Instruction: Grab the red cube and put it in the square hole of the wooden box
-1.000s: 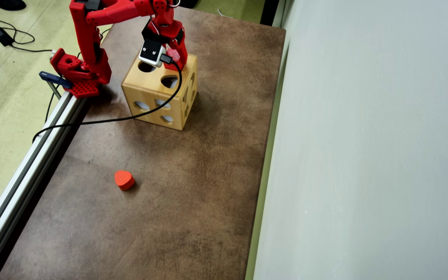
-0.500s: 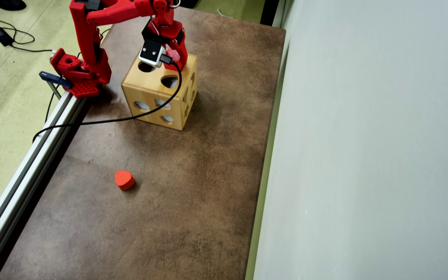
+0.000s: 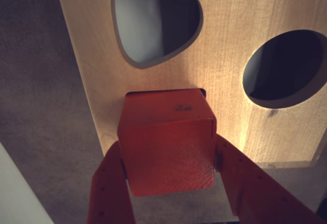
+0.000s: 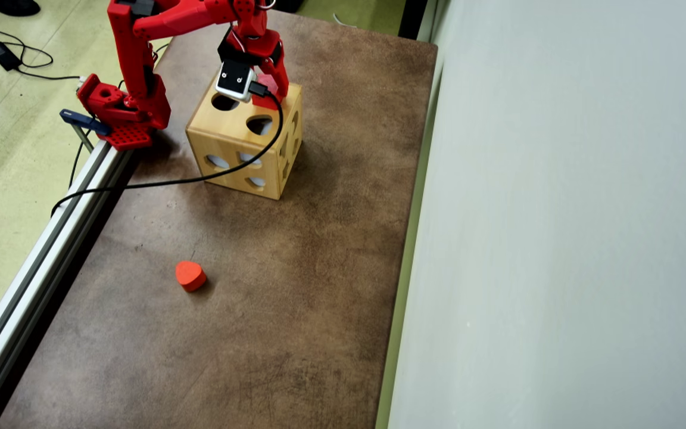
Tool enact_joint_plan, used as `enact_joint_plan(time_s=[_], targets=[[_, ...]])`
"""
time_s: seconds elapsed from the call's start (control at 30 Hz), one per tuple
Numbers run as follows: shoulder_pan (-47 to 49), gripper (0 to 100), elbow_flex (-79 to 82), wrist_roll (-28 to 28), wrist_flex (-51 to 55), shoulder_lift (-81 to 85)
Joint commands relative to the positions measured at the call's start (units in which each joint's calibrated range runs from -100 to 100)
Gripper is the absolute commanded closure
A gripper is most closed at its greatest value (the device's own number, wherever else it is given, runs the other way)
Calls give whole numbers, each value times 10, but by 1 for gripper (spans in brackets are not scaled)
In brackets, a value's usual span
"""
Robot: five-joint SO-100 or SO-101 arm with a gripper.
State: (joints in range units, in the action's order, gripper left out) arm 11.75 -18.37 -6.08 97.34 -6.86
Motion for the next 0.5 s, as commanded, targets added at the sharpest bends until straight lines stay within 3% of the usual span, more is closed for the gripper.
enact_joint_plan(time_s=[0.0,0.47], targets=[[-6,77,-33,2,-2,19],[-5,76,-34,2,-2,13]])
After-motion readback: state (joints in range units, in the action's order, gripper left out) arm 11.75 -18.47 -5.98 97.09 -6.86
